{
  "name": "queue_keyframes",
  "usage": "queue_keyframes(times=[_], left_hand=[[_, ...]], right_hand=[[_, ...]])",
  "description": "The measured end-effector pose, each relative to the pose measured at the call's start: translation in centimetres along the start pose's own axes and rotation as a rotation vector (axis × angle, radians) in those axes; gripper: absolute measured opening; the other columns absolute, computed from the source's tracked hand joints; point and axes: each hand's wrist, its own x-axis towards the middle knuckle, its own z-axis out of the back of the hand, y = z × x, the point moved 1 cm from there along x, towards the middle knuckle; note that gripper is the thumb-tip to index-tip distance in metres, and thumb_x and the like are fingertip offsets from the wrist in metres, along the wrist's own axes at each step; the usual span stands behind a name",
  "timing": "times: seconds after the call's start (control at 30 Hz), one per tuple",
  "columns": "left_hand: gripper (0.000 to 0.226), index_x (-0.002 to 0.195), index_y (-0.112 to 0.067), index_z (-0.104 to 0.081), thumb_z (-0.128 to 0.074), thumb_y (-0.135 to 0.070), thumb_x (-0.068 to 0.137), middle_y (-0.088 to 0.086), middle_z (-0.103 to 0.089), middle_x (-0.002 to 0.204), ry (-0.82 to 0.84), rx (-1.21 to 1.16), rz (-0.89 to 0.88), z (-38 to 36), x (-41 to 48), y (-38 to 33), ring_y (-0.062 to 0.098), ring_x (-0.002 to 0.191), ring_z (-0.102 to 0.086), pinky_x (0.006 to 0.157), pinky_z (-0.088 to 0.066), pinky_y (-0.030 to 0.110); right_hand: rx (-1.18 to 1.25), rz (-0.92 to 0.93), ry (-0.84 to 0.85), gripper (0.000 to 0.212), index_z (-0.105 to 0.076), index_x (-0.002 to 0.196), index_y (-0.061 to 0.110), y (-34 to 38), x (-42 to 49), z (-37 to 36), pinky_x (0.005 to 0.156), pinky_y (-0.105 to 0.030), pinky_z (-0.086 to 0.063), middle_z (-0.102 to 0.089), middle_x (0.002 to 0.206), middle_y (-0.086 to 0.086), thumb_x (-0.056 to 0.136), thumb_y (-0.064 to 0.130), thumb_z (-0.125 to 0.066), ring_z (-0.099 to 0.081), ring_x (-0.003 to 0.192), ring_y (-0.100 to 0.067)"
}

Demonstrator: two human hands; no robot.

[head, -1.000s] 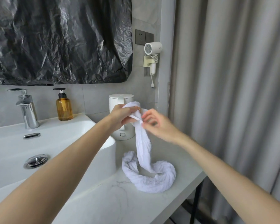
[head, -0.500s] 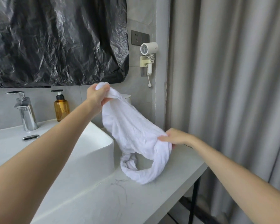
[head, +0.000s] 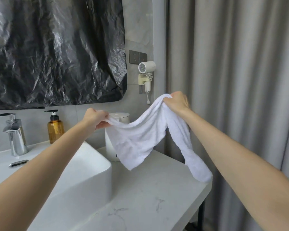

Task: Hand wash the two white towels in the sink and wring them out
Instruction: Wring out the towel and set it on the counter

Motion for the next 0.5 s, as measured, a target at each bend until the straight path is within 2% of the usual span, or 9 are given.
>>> queue_keyframes(times=[0.1, 0.17, 0.23, 0.3, 0.33, 0.4, 0.5], left_hand=[[0.037, 0.124, -0.010, -0.033, -0.057, -0.007, 0.096, 0.012, -0.053, 0.088, 0.096, 0.135, -0.019, -1.0, -0.7, 0.6, 0.017, 0.062, -0.055, 0.058, -0.053, 0.032], [0.043, 0.130, -0.017, -0.043, -0.064, -0.026, 0.094, 0.004, -0.053, 0.084, 0.211, 0.194, -0.077, -1.9, -1.4, 0.9, 0.013, 0.060, -0.050, 0.055, -0.042, 0.025], [0.047, 0.125, -0.029, -0.057, -0.069, -0.048, 0.085, -0.001, -0.059, 0.101, 0.333, 0.275, -0.155, -3.2, -2.1, 1.0, 0.011, 0.075, -0.055, 0.059, -0.038, 0.024], [0.046, 0.121, -0.039, -0.062, -0.071, -0.056, 0.079, -0.008, -0.059, 0.119, 0.433, 0.343, -0.240, -4.9, -2.7, 0.9, 0.010, 0.105, -0.056, 0.079, -0.043, 0.025], [0.039, 0.115, -0.040, -0.065, -0.072, -0.054, 0.079, -0.012, -0.060, 0.119, 0.459, 0.355, -0.275, -5.7, -2.9, 0.9, 0.007, 0.111, -0.055, 0.088, -0.043, 0.025], [0.021, 0.100, -0.038, -0.070, -0.075, -0.044, 0.081, -0.016, -0.067, 0.105, 0.433, 0.351, -0.330, -6.9, -2.8, 1.1, 0.005, 0.106, -0.059, 0.091, -0.045, 0.022], [0.013, 0.087, -0.028, -0.074, -0.077, -0.038, 0.080, -0.014, -0.070, 0.088, 0.331, 0.390, -0.365, -7.3, -2.1, 1.6, 0.009, 0.092, -0.064, 0.088, -0.050, 0.028]], right_hand=[[0.005, 0.042, 0.024, 0.040, -0.027, 0.056, 0.020, -0.5, -0.2, -0.4, 0.053, -0.032, -0.023, -0.027, 0.059, 0.001, 0.082, 0.020, -0.057, -0.028, 0.067, -0.020], [-0.022, 0.063, 0.088, 0.040, -0.027, 0.057, 0.021, -0.1, -0.6, -0.5, 0.050, -0.030, -0.020, -0.026, 0.061, 0.002, 0.080, 0.020, -0.059, -0.025, 0.063, -0.019], [0.024, 0.078, 0.193, 0.040, -0.027, 0.057, 0.022, 0.5, -1.0, -1.0, 0.048, -0.028, -0.017, -0.025, 0.060, 0.003, 0.080, 0.019, -0.060, -0.023, 0.058, -0.017], [0.110, 0.097, 0.349, 0.032, -0.036, 0.060, 0.019, 1.0, -1.4, -1.7, 0.051, -0.028, -0.017, -0.028, 0.062, 0.000, 0.082, 0.014, -0.057, -0.026, 0.059, -0.016], [0.138, 0.114, 0.436, 0.023, -0.044, 0.064, 0.015, 1.2, -1.6, -1.9, 0.052, -0.029, -0.018, -0.031, 0.066, -0.004, 0.084, 0.011, -0.055, -0.028, 0.062, -0.016], [0.172, 0.135, 0.569, 0.011, -0.060, 0.080, 0.006, 1.1, -1.9, -2.1, 0.058, -0.028, -0.025, -0.039, 0.075, -0.008, 0.088, 0.009, -0.052, -0.035, 0.070, -0.020], [0.284, 0.102, 0.652, 0.031, -0.061, 0.101, -0.015, 0.2, -2.1, -2.1, 0.076, -0.033, -0.033, -0.052, 0.087, -0.011, 0.085, 0.011, -0.056, -0.048, 0.083, -0.021]])
